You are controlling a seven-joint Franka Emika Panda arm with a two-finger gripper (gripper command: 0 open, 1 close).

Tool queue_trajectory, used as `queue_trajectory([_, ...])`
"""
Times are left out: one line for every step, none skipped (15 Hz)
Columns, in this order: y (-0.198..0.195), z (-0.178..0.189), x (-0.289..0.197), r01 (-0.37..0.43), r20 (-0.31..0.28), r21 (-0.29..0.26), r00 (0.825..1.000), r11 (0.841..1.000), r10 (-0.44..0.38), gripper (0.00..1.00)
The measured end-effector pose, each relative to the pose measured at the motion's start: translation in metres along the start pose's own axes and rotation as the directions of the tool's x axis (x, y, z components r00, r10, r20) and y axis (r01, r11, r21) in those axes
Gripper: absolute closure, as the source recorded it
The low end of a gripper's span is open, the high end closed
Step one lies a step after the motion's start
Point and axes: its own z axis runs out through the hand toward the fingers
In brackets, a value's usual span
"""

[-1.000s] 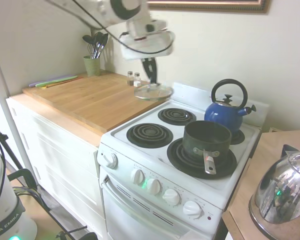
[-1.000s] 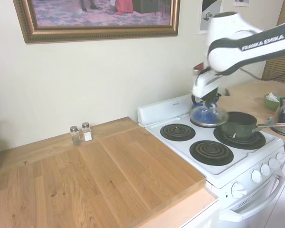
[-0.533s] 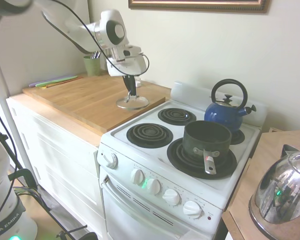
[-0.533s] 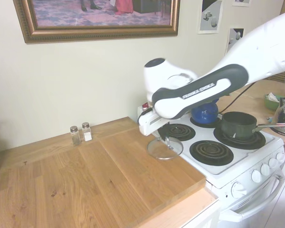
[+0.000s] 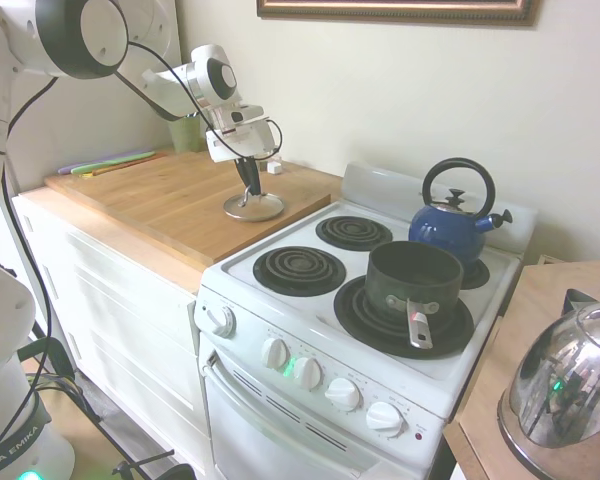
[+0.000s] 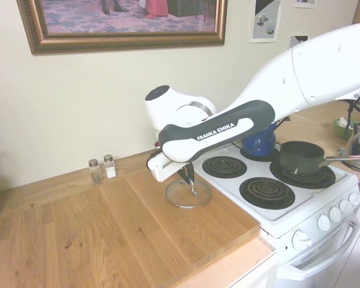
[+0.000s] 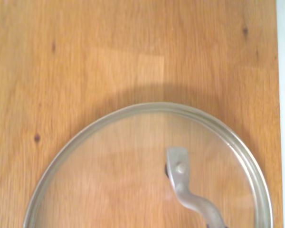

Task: Uncover the lid of the pot

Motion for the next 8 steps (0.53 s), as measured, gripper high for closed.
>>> queue_trajectory([0.0007, 0.0002, 0.0025, -0.007, 0.012, 0.002, 1.0, 1.0, 0.007, 0.0])
queue_trajectory([0.0014, 0.0004, 0.0043, -0.01, 0.021, 0.005, 1.0, 1.0, 0.01, 0.0])
queue_trajectory([0.002, 0.0006, 0.0057, -0.011, 0.028, 0.006, 1.0, 1.0, 0.011, 0.0])
queue_trajectory([0.0025, 0.0011, 0.0066, -0.01, 0.036, 0.008, 0.999, 1.0, 0.01, 0.0])
queue_trajectory([0.003, 0.0016, 0.0075, -0.009, 0.044, 0.01, 0.999, 1.0, 0.009, 0.0])
queue_trajectory([0.0035, 0.0022, 0.0083, -0.006, 0.051, 0.012, 0.999, 1.0, 0.006, 0.0])
queue_trajectory([0.0038, 0.0024, 0.0087, -0.003, 0.057, 0.014, 0.998, 1.0, 0.003, 0.0])
queue_trajectory([0.0039, 0.0025, 0.009, -0.001, 0.06, 0.016, 0.998, 1.0, 0.0, 0.0])
